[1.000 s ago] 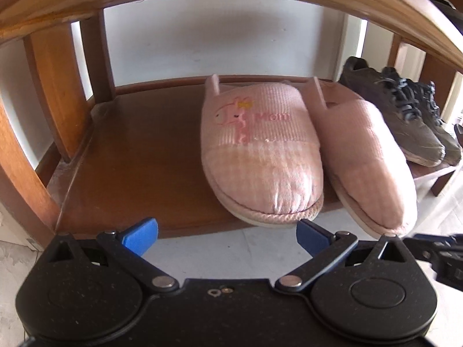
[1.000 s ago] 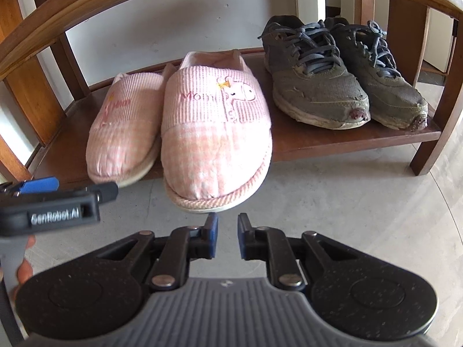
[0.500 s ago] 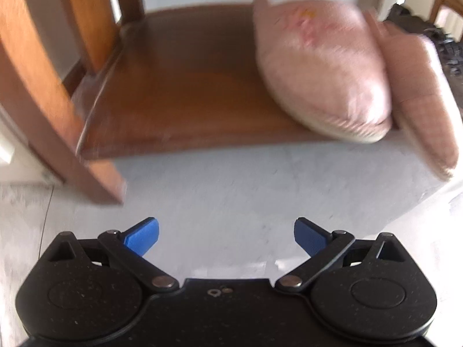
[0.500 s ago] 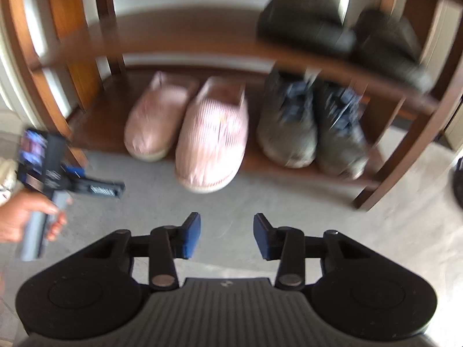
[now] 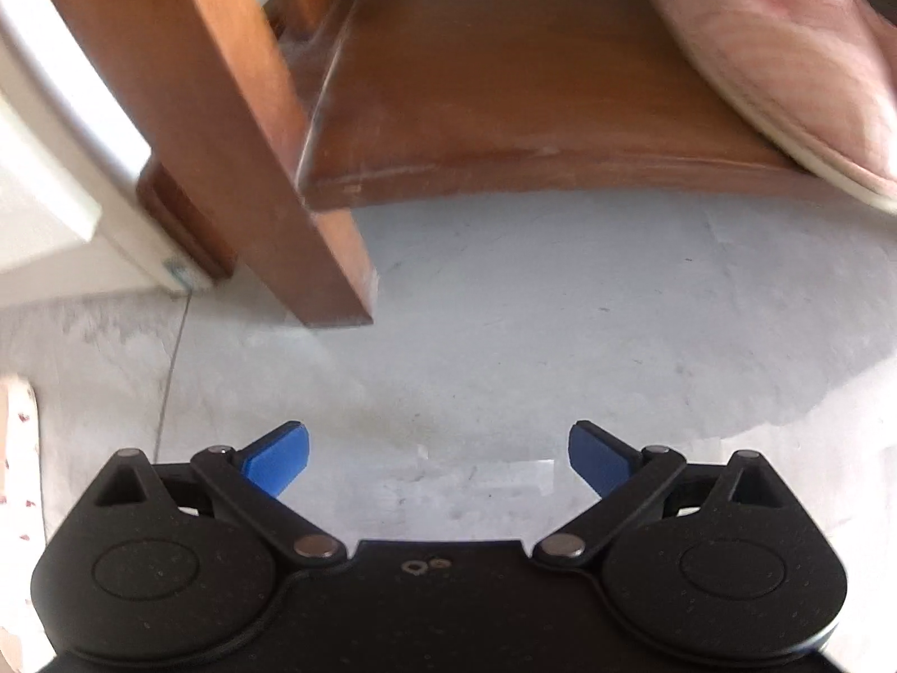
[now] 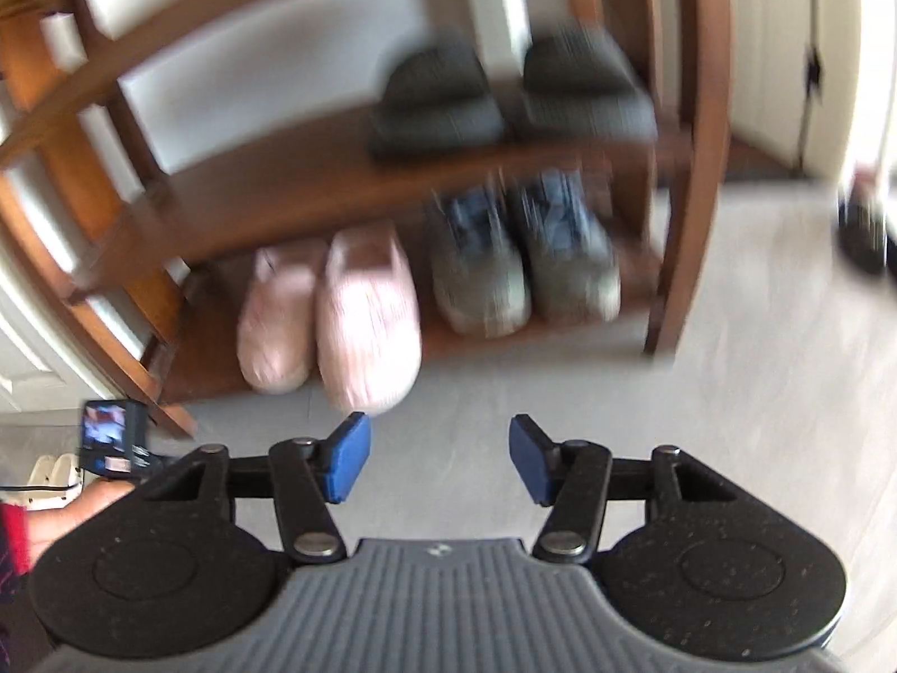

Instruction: Organize scattered shoes

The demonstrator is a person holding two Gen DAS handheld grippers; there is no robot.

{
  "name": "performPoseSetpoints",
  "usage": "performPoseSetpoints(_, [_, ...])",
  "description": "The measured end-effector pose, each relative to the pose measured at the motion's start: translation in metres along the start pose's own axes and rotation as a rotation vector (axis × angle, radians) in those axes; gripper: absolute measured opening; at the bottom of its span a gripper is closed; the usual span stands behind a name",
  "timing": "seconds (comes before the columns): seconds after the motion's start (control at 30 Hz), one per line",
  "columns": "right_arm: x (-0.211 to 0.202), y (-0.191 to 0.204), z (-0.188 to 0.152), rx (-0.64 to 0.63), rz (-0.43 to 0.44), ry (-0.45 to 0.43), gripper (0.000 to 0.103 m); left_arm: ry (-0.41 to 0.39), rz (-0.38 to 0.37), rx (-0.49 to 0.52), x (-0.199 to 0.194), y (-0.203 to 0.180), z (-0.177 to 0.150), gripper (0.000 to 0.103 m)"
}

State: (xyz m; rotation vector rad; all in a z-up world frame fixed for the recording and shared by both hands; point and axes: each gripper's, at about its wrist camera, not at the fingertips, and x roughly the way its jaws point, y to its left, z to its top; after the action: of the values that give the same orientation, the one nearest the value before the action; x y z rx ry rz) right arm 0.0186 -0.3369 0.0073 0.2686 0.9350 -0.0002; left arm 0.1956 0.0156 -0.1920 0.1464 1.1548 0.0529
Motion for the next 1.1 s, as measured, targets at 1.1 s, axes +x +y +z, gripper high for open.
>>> performPoseSetpoints(1.1, [0.146,-0.005,-0.130,-0.090,-0.018,0.067,0.059,-0.219,-0.195,0.328,-0.064,-0.086,-0.080,0.101])
